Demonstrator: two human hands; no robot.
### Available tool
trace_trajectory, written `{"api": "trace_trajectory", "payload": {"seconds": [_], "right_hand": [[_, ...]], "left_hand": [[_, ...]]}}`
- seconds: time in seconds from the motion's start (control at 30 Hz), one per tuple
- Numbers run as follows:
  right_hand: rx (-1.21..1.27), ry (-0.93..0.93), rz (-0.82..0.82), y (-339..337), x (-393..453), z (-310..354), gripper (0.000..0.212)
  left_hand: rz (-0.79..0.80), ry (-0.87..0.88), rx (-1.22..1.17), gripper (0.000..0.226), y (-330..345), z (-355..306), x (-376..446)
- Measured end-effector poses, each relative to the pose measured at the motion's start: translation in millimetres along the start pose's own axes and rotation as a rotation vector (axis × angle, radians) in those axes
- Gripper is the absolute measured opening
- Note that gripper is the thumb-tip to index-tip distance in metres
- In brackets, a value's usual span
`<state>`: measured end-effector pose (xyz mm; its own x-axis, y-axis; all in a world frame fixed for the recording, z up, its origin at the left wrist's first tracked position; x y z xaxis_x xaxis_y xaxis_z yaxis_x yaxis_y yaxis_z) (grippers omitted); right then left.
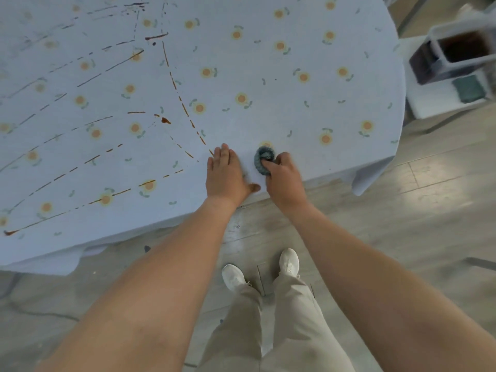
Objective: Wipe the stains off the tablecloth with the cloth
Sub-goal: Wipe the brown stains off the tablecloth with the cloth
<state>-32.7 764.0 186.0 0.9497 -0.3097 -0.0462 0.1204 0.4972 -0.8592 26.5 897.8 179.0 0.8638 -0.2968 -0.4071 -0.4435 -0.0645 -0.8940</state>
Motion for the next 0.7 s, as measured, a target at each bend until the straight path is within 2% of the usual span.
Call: {"api": "trace_trajectory", "payload": {"seconds": [0.1,0.2,0.27,0.37,0.53,0.7], "right_hand": [[0.044,0.293,-0.137,-17.9,-8.7,-33.9,0.037],[0.051,0.432,-0.141,-1.9,-22.7,-5.3,0.031],[0.053,0.378,-0.105,17.6,-32.6,33.0,0.029],[0.048,0.193,0.024,48.8,-44.6,83.2,0.031],[0.047,0.212,0.025,38.1,-21.0,101.6,0.029],[0.014,0.11,0.085,36.0,21.0,152.6,0.043]], "left_hand": [[-0.013,-0.033,-0.024,0.138,-4.0,31.9,-20.8],[0.011,-0.098,0.004,0.14,-11.1,84.4,-32.0],[0.041,-0.138,-0.002,0.138,-10.5,105.6,-33.7],[0.061,-0.144,-0.073,0.136,-8.0,118.2,-35.2],[0.087,-0.105,-0.139,0.12,-17.7,121.7,-31.3],[0.036,-0.14,-0.211,0.098,-49.6,157.8,-31.1]]}}
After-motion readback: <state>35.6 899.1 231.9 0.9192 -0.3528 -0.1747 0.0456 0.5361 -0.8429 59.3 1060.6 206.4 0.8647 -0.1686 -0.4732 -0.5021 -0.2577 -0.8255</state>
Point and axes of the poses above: each hand's wrist, its own x-axis towards the middle knuckle, its own y-axis out of the palm, z = x × y, the point moved 7 cm from there along x, towards the middle knuckle, and after that the axes turned 2 degrees about -y, right-handed, at the moved point
